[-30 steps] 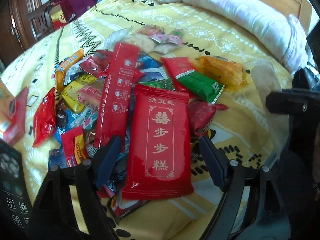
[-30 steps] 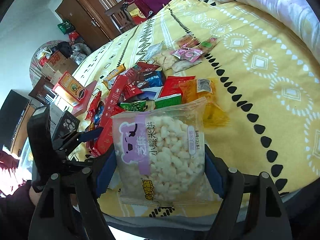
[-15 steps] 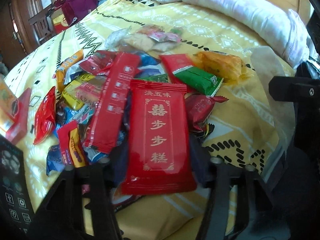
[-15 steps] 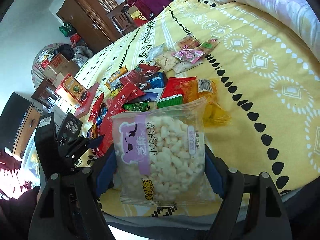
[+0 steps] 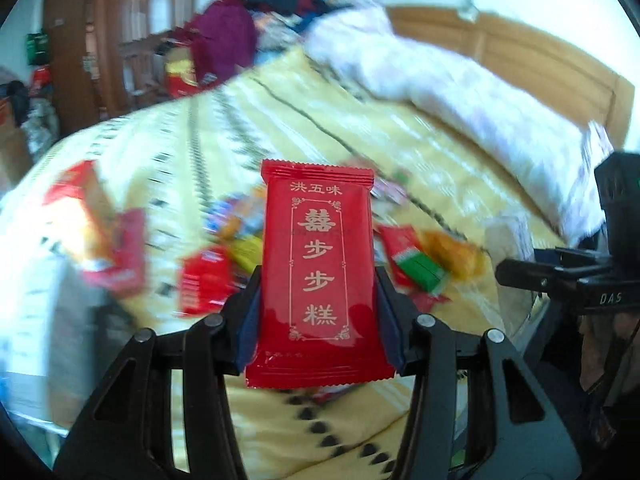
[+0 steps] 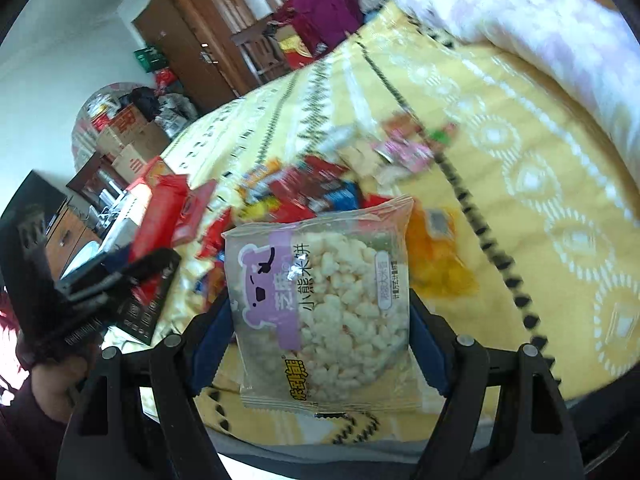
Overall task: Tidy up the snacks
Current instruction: 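Carry both snacks to the glass bowl and open both tools over it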
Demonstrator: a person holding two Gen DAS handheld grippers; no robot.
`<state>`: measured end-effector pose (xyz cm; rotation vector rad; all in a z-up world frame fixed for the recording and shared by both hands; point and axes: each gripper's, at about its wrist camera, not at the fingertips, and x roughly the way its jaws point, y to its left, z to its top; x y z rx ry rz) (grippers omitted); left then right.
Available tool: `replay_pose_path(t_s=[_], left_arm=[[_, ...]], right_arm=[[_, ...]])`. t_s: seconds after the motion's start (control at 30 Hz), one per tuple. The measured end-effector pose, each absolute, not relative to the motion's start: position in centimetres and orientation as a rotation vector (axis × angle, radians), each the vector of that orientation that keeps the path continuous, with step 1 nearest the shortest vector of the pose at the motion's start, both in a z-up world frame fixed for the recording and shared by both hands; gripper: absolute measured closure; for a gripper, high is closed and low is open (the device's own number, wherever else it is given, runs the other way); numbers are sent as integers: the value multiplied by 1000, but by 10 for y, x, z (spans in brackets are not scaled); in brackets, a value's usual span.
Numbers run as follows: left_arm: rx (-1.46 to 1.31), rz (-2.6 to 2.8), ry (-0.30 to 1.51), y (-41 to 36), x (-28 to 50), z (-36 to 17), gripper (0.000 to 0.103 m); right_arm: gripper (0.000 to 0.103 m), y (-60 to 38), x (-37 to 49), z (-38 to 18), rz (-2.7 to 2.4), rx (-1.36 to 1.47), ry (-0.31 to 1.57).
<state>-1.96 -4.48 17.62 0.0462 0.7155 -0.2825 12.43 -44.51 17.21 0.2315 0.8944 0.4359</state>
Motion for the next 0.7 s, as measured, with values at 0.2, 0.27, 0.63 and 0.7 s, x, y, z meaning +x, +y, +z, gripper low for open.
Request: replay_pose_path(t_s=[0.2, 0.27, 0.63, 0.7], left_arm=[[-41, -79, 637, 60, -45, 228, 52], [-67, -10, 616, 96, -57, 239, 52], [-254, 375, 551, 280, -137, 261, 52], [-283, 429, 550, 307, -149, 259, 52]], right_arm=[[20, -369, 137, 230, 563, 123, 814], [20, -333, 139, 248, 623, 86, 793], [20, -116, 118, 300, 959, -58, 772], [20, -77, 109, 307, 1012, -75, 774]])
